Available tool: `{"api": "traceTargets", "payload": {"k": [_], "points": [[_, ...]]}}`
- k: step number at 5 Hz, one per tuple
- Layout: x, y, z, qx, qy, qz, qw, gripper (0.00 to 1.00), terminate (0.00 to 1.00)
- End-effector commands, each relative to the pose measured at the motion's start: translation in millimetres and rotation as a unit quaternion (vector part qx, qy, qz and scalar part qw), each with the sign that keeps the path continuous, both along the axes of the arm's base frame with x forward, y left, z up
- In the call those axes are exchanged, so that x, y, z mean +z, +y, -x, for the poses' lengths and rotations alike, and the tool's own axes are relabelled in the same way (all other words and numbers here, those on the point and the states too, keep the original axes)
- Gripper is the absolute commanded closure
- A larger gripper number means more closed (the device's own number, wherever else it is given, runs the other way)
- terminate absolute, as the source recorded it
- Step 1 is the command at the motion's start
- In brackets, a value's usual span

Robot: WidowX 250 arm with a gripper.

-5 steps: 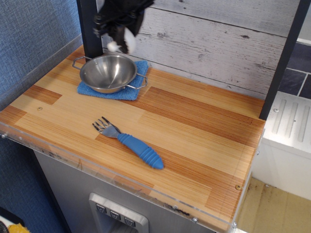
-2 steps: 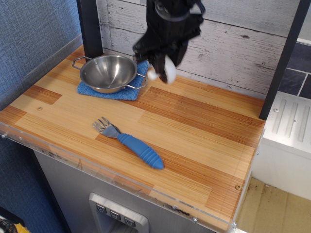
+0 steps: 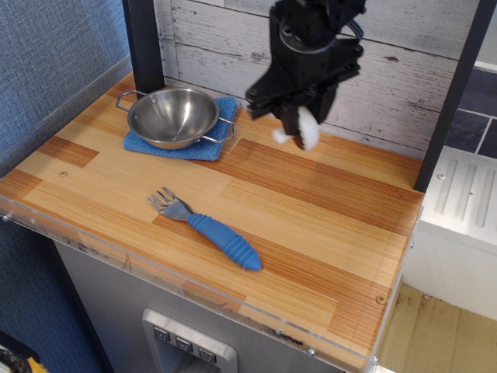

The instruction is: Place the mushroom at the inner back edge of the table.

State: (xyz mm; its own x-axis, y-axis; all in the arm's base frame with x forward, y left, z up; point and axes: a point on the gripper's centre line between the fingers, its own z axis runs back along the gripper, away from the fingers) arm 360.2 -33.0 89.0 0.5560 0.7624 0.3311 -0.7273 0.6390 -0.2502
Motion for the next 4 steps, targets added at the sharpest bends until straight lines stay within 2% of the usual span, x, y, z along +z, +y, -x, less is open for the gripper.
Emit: {"api": "traceTargets", "payload": {"k": [1, 3, 4], "points": [[-5, -21, -16, -0.041, -0.022, 0.031, 0.9984, 1.00, 0.00], [-25, -53, -34, -0.066, -0.010, 0.047, 0.9967, 1.00, 0.00], [-28, -62, -37, -0.076, -0.006, 0.051, 0.9958, 1.00, 0.00]]}}
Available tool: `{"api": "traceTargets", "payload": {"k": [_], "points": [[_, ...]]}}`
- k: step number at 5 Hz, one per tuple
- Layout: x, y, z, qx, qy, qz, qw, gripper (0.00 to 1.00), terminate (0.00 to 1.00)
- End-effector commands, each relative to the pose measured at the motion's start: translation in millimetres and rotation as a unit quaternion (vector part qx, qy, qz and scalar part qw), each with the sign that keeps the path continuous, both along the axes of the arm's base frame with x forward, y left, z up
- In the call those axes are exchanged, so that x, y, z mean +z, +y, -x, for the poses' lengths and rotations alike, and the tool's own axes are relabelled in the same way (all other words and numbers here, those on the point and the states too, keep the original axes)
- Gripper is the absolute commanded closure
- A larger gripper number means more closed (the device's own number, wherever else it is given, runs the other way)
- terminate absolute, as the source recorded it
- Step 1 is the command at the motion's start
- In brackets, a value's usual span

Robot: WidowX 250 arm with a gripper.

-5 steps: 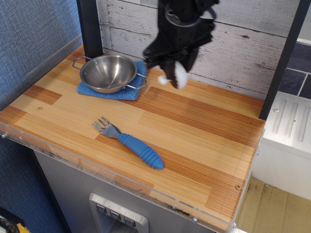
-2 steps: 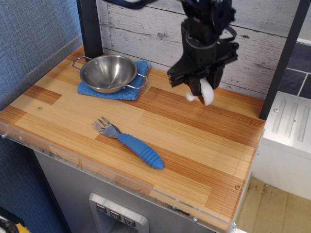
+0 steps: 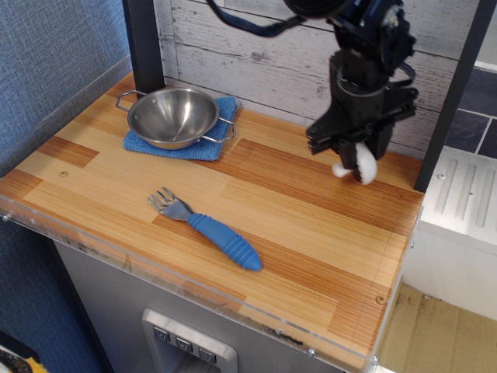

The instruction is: Place the mushroom at the inner back edge of the table.

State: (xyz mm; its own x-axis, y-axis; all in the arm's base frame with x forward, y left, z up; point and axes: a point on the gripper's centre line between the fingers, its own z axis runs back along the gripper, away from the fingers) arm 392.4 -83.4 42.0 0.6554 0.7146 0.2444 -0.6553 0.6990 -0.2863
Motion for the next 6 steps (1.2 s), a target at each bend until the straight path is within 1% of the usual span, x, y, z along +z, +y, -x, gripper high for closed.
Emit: {"api": "traceTargets", "payload": {"k": [1, 3, 4, 5, 6], "points": [[21, -14, -4, 0.001, -0.017, -0.002, 0.9998, 0.00, 0.00], [23, -6, 0, 0.022, -0.017, -0.002, 0.9996, 0.00, 0.00], [28, -5, 1, 0.024, -0.015, -0.009, 0.9996, 0.00, 0.00], [46, 1, 4, 0.035, -0.021, -0.015, 0.9990, 0.00, 0.00], [82, 11, 9, 0.063, -0.009, -0.050, 0.9967, 0.00, 0.00]]}}
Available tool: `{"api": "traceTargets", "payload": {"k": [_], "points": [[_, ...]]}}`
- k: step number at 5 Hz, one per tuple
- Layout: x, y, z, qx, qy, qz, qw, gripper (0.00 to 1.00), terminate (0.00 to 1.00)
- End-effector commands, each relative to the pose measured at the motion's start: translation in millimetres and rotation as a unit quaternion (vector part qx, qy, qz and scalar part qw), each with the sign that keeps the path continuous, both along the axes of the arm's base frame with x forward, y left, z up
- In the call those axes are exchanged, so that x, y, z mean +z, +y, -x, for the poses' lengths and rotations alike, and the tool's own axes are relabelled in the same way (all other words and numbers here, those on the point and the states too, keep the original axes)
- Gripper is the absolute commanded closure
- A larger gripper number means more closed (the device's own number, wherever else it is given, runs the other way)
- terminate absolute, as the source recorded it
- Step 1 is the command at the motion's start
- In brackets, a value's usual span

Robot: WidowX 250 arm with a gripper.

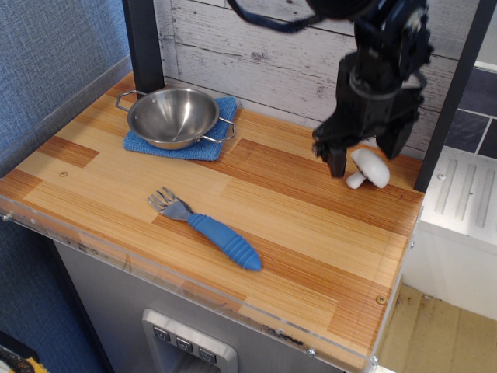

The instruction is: Place the mushroom at the inner back edge of the table.

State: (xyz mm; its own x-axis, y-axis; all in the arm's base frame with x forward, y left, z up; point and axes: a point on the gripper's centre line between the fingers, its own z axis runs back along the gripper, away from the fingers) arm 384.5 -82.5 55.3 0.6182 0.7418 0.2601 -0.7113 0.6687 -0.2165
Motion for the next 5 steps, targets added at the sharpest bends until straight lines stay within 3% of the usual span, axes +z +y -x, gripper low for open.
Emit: {"api": "traceTargets", "payload": {"k": [1, 2, 4, 5], "points": [[98, 19, 16, 0.076, -0.048, -0.010, 0.9959, 0.00, 0.00], [121, 19, 42, 0.127, -0.061, -0.011, 0.9900, 0.00, 0.00], [121, 19, 42, 0.127, -0.061, -0.011, 0.9900, 0.00, 0.00], [121, 19, 42, 0.127, -0.061, -0.011, 0.9900, 0.00, 1.00]]}}
